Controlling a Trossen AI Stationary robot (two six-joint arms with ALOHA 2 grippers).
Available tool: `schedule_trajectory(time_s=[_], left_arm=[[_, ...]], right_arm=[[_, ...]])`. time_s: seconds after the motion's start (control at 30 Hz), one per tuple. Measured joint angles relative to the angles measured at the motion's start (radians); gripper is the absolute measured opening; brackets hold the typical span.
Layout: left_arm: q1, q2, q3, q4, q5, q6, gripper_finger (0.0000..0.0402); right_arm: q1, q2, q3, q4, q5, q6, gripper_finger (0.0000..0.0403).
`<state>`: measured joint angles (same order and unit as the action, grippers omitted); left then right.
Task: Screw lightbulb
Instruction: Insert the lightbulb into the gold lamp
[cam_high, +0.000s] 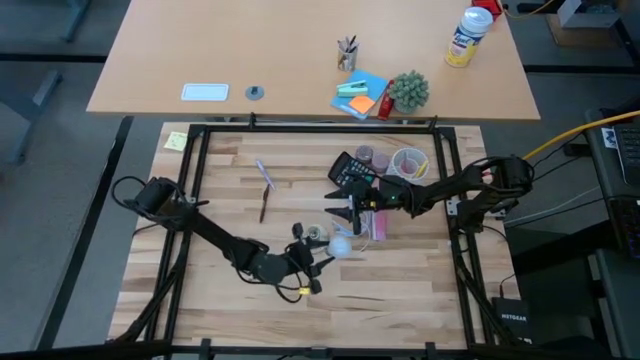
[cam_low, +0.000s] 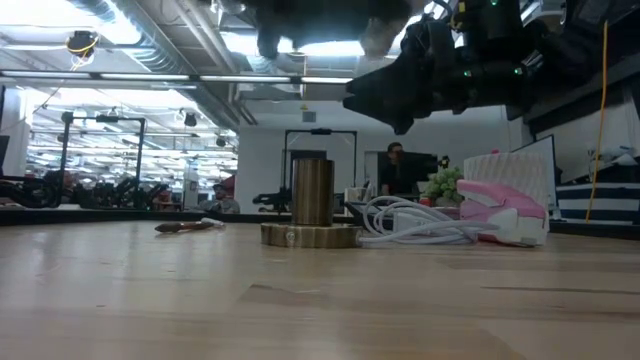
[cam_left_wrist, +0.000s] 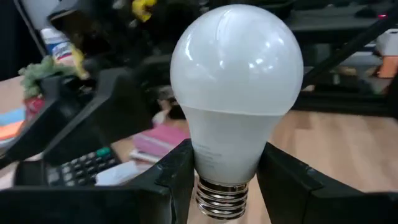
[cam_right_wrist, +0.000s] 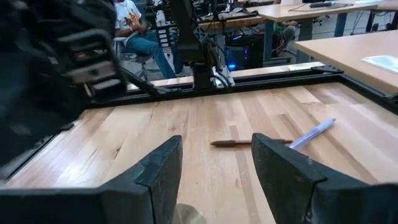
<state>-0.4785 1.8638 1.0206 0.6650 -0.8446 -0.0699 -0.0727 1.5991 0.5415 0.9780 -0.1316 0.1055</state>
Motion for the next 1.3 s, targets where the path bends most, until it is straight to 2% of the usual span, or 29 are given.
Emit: schedule_trajectory(time_s=[0.17,0.33,0.47,0.57,0.7,0.87,1.3], left_arm=[[0.02,-0.02,-0.096,0.21,0.07,0.058,0.0143],[0.03,-0.129,-0.242,0.418,0.136,0.186,0.0143],[0.073,-0.222,-0.386,0.459,0.255,0.123,0.0143],[0.133,-0.233,-0.48,0.562,0.38,0.059,0.0143],[0.211,-0.183,-0.564,0.709,0.5,-0.004,0.0143],[0.254,-0.071,-0.591,0.898,0.606,-0.026,0.0143],[0.292,0.109,-0.533,0.905,0.619,-0.099,0.0143]], right_arm=[[0.0,0.0,0.0,-0.011,-0.023,0.004,0.0198],[0.0,-0.026,0.0,-0.054,-0.03,0.026,0.0198],[0.0,-0.041,0.0,-0.055,-0.03,0.027,0.0198],[0.0,-0.041,0.0,-0.054,-0.016,0.027,0.0198],[0.0,-0.041,0.0,-0.054,-0.009,0.028,0.0198],[0.0,-0.042,0.0,-0.029,-0.008,0.028,0.0198],[0.002,-0.042,0.002,0.03,-0.008,0.053,0.0198]])
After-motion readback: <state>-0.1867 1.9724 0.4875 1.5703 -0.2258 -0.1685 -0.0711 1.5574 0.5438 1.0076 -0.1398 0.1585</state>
